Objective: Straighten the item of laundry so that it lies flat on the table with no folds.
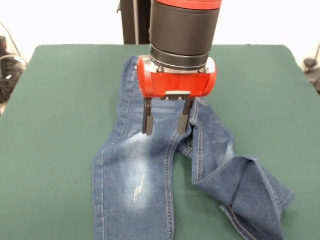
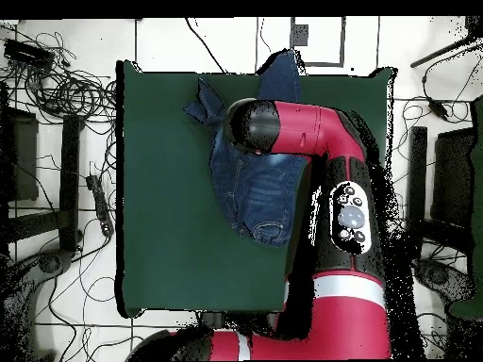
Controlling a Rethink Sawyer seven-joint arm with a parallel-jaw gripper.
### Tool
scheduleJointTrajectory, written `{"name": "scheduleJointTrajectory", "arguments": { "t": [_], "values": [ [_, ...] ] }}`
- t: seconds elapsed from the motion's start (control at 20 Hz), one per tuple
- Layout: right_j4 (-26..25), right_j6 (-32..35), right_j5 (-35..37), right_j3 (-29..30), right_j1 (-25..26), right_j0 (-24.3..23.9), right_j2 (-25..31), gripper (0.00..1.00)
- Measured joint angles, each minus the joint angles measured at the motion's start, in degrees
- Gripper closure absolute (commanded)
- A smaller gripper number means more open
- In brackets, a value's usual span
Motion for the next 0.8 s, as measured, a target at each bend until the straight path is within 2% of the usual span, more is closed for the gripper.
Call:
{"name": "scheduleJointTrajectory", "arguments": {
  "t": [0.8],
  "values": [
    [1.02, 0.00, 6.02, 0.05, 2.20, -0.09, -0.09, 0.00]
  ]
}}
